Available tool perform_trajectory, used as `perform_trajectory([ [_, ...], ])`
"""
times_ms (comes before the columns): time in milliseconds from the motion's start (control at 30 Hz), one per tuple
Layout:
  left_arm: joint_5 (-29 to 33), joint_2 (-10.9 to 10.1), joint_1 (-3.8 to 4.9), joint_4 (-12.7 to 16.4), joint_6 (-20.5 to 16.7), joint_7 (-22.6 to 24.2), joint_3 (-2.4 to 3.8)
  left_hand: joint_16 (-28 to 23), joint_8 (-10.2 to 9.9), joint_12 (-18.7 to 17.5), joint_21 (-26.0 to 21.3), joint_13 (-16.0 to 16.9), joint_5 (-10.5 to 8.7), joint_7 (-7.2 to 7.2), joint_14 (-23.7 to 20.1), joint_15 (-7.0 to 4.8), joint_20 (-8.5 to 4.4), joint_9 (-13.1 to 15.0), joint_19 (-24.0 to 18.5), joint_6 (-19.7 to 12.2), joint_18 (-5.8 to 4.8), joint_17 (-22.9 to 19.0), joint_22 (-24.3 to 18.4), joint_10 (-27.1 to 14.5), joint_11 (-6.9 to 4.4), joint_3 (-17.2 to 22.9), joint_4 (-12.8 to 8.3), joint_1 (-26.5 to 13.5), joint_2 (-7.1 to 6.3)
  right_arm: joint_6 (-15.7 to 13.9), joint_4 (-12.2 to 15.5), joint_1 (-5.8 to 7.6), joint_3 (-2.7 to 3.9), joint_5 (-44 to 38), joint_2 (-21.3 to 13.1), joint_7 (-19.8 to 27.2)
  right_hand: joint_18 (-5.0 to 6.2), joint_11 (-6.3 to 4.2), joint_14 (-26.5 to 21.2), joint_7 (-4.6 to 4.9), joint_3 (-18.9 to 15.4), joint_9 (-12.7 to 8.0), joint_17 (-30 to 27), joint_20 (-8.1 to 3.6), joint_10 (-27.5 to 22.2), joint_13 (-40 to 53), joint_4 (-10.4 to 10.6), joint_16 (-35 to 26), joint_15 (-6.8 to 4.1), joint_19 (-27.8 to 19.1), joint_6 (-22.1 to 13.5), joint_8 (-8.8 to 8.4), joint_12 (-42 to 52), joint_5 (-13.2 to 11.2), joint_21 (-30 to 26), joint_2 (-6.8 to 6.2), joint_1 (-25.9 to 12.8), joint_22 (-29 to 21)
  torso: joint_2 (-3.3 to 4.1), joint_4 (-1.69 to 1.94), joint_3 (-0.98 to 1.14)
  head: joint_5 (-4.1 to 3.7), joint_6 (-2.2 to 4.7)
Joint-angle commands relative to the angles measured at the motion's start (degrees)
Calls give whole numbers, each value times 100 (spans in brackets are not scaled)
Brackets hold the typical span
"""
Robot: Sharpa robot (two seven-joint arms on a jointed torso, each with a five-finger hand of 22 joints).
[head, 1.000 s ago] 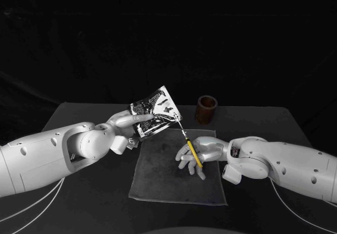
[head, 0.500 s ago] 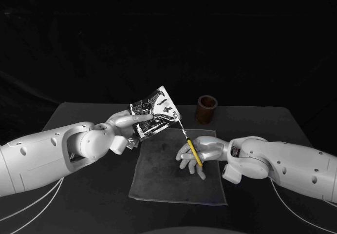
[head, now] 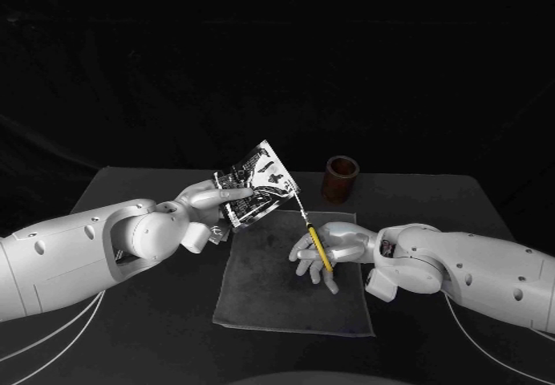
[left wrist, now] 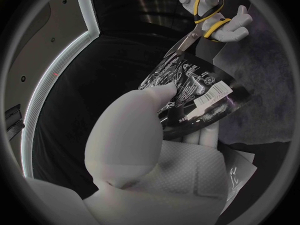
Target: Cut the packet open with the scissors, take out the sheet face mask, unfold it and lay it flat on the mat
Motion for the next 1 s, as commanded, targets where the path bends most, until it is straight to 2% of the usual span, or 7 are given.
perform_trajectory([
  [33,-142,15,4,23,137,-47,0,-35,20,-23,32,9,23,1,10,-22,-9,326,51,35,114,7,11,38,17,-13,-40,-17,55,31,25,10,13,48,1,49,832,273,228,233,-92,-56,21,-12,419,24,-12,-15,169,48,-34,-32,40,-20,-28,82,22,-14,1,-1,-1,11,-18],
  [267,-307,24,7,-60,130,-94,0,-35,22,-23,36,9,23,0,14,-24,-11,331,55,38,114,10,12,42,16,-9,-47,-21,57,126,45,16,13,6,-37,-12,834,265,267,223,-211,-146,46,-20,446,62,-15,-16,160,74,129,-69,70,-22,-27,147,73,-30,-1,-3,2,36,-30],
  [633,-584,61,46,-240,211,-259,1,-36,22,-23,38,9,23,-1,17,-25,-12,334,57,39,114,12,13,44,15,-7,-50,-24,58,239,98,79,10,-74,-137,-118,833,265,266,221,-245,-170,50,-21,435,66,-15,-22,160,74,150,-87,67,-22,-31,147,82,-36,-2,-4,0,45,-37],
  [1000,-769,55,52,-256,480,-416,1,-36,23,-23,41,9,23,-3,22,-27,-14,339,60,41,114,15,14,48,13,-1,-58,-29,59,251,17,125,7,-86,-171,-176,833,266,264,221,-264,-183,52,-21,426,68,-12,-25,161,73,159,-97,63,-23,-35,145,81,-39,-2,-1,-2,56,-51],
])
